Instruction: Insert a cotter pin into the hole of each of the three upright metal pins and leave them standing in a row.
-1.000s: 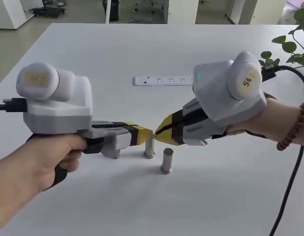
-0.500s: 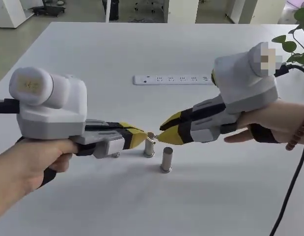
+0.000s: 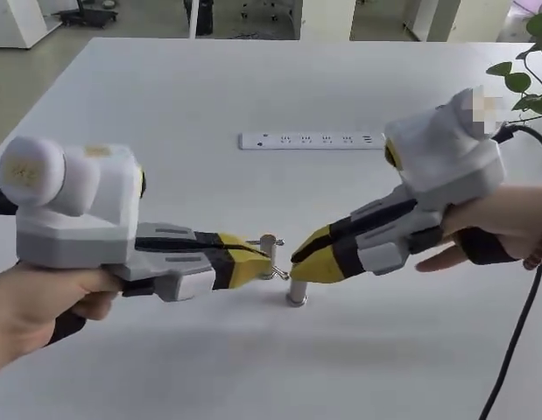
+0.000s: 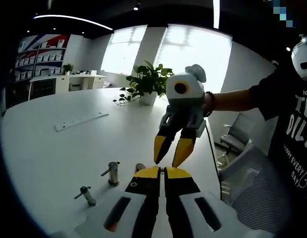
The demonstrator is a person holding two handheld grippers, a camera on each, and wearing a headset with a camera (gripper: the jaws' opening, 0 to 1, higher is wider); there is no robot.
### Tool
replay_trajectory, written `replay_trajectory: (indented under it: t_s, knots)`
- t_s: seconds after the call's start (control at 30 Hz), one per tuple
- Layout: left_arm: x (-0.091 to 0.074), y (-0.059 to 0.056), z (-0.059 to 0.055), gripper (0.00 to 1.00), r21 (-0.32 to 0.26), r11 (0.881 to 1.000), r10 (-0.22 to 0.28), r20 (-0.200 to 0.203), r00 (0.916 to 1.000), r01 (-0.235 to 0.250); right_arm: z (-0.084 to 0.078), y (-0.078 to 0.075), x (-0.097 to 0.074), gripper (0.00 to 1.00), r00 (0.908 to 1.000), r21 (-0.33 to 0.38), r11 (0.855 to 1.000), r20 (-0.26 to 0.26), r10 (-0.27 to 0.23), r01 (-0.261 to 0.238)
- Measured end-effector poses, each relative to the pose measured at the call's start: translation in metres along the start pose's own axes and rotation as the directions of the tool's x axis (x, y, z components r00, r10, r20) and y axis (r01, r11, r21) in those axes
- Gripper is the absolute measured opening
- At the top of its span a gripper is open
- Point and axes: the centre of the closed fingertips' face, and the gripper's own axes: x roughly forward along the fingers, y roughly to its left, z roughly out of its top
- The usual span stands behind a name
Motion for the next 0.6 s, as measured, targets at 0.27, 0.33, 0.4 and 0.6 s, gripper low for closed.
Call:
replay_trajectory:
  t_s: [0.27, 0.33, 0.4, 0.6]
  knots:
    - [0.0, -0.009, -0.01, 0.0, 0.003, 0.999, -0.049, -0.01, 0.9987, 0.049, -0.01, 0.005, 0.001, 0.08, 0.9992, 0.022, 0.999, -0.017, 0.036, -0.036]
    - [-0.001, -0.011, -0.01, 0.0, 0.006, 0.998, -0.058, -0.011, 0.9983, 0.058, -0.012, 0.01, 0.001, 0.07, 0.9978, 0.049, 0.997, -0.015, 0.064, -0.063]
    - [-0.001, -0.013, -0.01, 0.0, 0.011, 0.998, -0.066, -0.01, 0.9978, 0.066, -0.013, 0.014, 0.002, 0.07, 0.9966, 0.047, 0.996, -0.009, 0.082, -0.081]
    - [-0.003, -0.023, -0.004, 0.0, 0.014, 0.994, -0.11, 0.021, 0.9937, 0.11, -0.016, 0.021, 0.004, 0.07, 0.9938, 0.053, 0.993, -0.013, 0.11, -0.109]
